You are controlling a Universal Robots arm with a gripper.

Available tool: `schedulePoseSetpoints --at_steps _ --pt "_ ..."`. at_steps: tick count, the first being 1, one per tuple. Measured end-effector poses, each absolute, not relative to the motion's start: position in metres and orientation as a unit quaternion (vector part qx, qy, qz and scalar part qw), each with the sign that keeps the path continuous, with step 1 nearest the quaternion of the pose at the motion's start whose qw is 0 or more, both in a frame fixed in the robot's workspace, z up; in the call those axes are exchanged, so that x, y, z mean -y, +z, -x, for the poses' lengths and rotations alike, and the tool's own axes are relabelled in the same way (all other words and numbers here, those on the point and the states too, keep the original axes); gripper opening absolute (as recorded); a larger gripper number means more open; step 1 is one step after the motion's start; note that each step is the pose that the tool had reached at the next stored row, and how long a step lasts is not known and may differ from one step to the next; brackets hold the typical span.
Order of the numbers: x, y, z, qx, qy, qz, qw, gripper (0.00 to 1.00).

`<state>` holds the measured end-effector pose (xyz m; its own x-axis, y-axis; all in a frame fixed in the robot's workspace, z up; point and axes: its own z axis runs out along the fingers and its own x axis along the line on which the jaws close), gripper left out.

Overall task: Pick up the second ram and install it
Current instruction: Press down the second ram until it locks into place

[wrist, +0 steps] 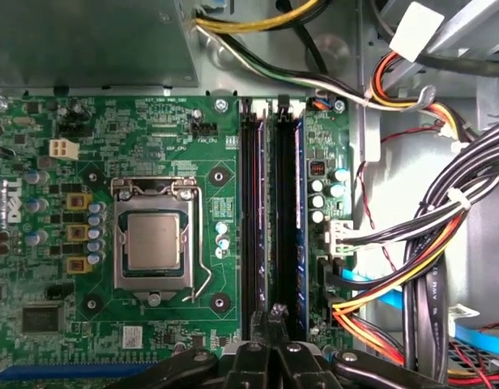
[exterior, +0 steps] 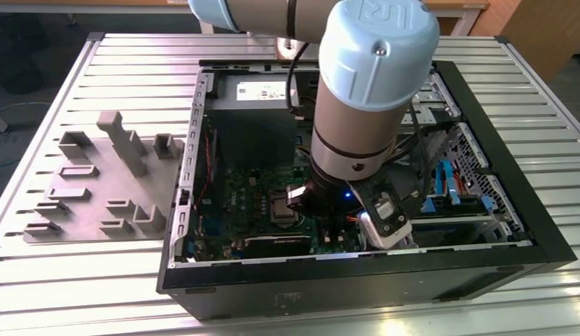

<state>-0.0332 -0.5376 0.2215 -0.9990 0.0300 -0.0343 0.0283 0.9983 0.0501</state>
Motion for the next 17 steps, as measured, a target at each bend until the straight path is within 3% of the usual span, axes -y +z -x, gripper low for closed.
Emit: schedulePoseSetpoints --at_steps 10,17 --pt "0.537 0.239 0.033 -0.999 0.024 -0.015 0.017 0.11" --pt "0.516 0.238 0.033 -0.999 0.024 -0.015 0.017 0.11"
